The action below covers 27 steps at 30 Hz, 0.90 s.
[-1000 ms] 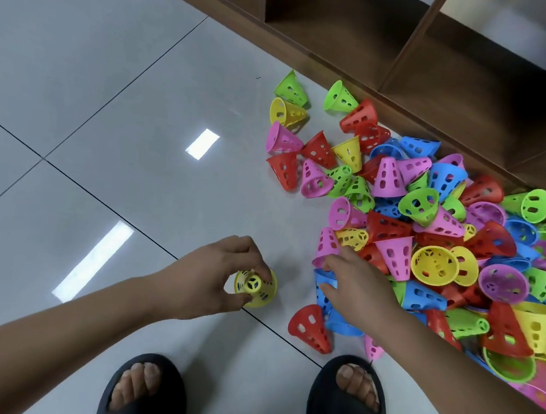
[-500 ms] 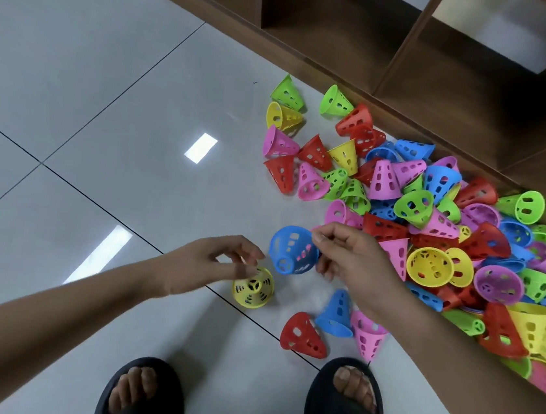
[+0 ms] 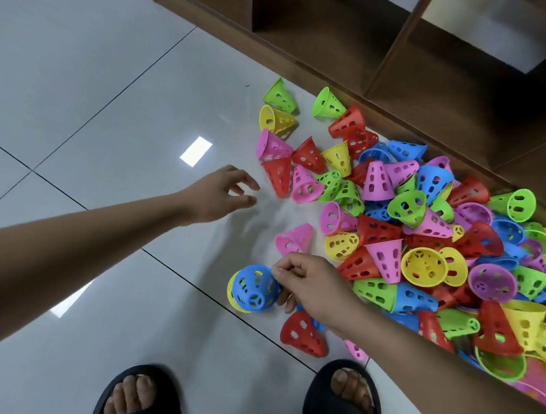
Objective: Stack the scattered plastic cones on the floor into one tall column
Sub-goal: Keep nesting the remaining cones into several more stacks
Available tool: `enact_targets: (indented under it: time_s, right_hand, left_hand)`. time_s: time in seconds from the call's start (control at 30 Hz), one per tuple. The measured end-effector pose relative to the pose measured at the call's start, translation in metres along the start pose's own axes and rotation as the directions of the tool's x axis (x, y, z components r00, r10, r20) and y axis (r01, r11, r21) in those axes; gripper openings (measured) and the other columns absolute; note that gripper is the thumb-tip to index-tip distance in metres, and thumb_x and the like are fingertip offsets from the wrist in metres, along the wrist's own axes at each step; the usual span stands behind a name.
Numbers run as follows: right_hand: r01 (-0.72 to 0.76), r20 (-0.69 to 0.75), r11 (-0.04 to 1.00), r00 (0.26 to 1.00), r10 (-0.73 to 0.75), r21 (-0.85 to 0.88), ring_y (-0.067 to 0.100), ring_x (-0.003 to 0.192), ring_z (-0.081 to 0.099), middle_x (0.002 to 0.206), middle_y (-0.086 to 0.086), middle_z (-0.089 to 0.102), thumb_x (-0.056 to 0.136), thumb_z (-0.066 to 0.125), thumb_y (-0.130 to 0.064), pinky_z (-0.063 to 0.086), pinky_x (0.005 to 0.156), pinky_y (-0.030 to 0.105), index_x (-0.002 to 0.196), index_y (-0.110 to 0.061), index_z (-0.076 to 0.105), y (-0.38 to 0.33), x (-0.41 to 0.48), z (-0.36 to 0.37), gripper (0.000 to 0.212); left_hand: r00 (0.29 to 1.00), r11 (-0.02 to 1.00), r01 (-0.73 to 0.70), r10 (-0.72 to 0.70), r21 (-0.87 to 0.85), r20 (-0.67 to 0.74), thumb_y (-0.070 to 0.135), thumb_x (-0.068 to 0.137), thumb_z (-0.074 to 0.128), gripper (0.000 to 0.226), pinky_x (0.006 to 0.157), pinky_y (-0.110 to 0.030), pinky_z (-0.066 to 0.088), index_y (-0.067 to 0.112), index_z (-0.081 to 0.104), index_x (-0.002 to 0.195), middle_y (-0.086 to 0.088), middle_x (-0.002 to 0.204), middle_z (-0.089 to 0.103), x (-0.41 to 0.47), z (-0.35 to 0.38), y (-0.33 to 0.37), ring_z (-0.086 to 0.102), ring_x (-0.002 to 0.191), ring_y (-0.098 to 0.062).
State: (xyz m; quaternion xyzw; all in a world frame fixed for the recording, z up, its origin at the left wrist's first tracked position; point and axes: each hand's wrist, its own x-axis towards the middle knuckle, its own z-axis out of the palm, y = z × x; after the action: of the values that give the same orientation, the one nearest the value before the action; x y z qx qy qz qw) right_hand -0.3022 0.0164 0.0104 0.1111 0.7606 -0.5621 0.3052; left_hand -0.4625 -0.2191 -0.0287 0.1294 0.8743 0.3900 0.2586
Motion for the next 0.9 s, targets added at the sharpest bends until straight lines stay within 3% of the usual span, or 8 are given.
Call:
enact_targets:
  time_s: [0.2,0.3,0.37,0.43,0.5,0.57,0.77,0.9]
  right_hand:
    - [-0.068,-0.017,0.993,0.997,0.070,0.097,0.033,0.072,0.074,0.093,0.019,0.074,0.104,0.063,-0.009,0.061,0.062,0.036,0.099,-0.001,0.068,0.011,0.006,0.000,0.011]
    - [0.022,-0.080,0.984,0.996,-0.036,-0.175,0.025,0.078,0.074,0.095,0.001,0.073,0.102,0.062,-0.015,0.060,0.066,0.037,0.103,-0.019,0.071,0.018,0.012,-0.007,0.010]
    - [0.157,-0.066,0.851,0.974,-0.218,-0.501,0.018,0.082,0.067,0.103,-0.006,0.065,0.102,0.056,-0.017,0.055,0.073,0.038,0.121,-0.029,0.067,0.021,0.017,-0.013,0.025]
    - [0.219,0.024,0.610,0.950,-0.311,-0.762,0.022,0.079,0.061,0.116,-0.004,0.056,0.104,0.051,-0.019,0.053,0.070,0.042,0.145,-0.035,0.050,0.017,0.024,-0.017,0.044]
    - [0.201,0.082,0.391,0.950,-0.301,-0.898,0.024,0.072,0.054,0.124,0.001,0.050,0.103,0.053,-0.018,0.047,0.060,0.040,0.158,-0.037,0.030,0.009,0.034,-0.019,0.062]
    - [0.175,0.091,0.255,0.946,-0.310,-0.951,0.025,0.070,0.055,0.126,0.006,0.050,0.098,0.059,-0.013,0.040,0.056,0.037,0.161,-0.036,0.019,0.001,0.047,-0.021,0.078]
    - [0.135,0.096,0.095,0.937,-0.336,-0.986,0.029,0.072,0.064,0.143,0.018,0.049,0.085,0.064,-0.002,0.030,0.046,0.032,0.161,-0.029,0.022,-0.011,0.078,-0.044,0.091]
    - [0.143,0.127,0.010,0.908,-0.400,-0.990,0.033,0.095,0.068,0.138,0.014,0.051,0.086,0.063,0.000,0.037,0.060,0.038,0.142,-0.018,0.046,-0.024,0.079,-0.051,0.062]
  left_hand:
    - [0.995,0.975,-0.098,0.094,0.202,0.029,0.033,0.094,0.074,0.042,0.118,-0.043,0.042,0.033,0.064,0.135,0.001,0.153,0.045,0.037,0.002,0.012,0.050,0.138,-0.019]
    - [0.994,0.963,-0.104,0.094,0.249,0.055,0.031,0.098,0.071,0.043,0.123,-0.045,0.036,0.030,0.062,0.141,-0.001,0.166,0.036,0.050,0.005,0.018,0.039,0.152,-0.024]
    - [0.992,0.960,-0.111,0.093,0.258,0.080,0.028,0.102,0.066,0.042,0.125,-0.046,0.034,0.029,0.061,0.144,0.000,0.169,0.033,0.057,0.008,0.021,0.035,0.155,-0.024]
    - [0.989,0.955,-0.132,0.107,0.265,0.103,0.026,0.104,0.064,0.041,0.124,-0.048,0.035,0.027,0.061,0.145,-0.001,0.169,0.035,0.060,0.013,0.021,0.036,0.155,-0.025]
    - [0.988,0.949,-0.148,0.127,0.280,0.090,0.021,0.103,0.064,0.039,0.120,-0.045,0.039,0.022,0.064,0.143,-0.005,0.161,0.044,0.059,0.017,0.021,0.043,0.149,-0.028]
    - [0.986,0.939,-0.164,0.154,0.302,0.057,0.016,0.102,0.066,0.036,0.113,-0.041,0.044,0.019,0.068,0.138,-0.007,0.148,0.054,0.056,0.019,0.020,0.052,0.138,-0.029]
    - [0.991,0.948,-0.133,0.134,0.289,0.017,0.006,0.103,0.060,0.035,0.108,-0.034,0.048,0.018,0.072,0.135,-0.006,0.137,0.064,0.039,0.022,0.009,0.063,0.126,-0.026]
    - [0.991,0.966,-0.086,0.107,0.244,-0.074,0.011,0.102,0.064,0.029,0.101,-0.040,0.053,0.018,0.074,0.129,-0.004,0.127,0.070,0.024,0.017,0.004,0.069,0.112,-0.023]
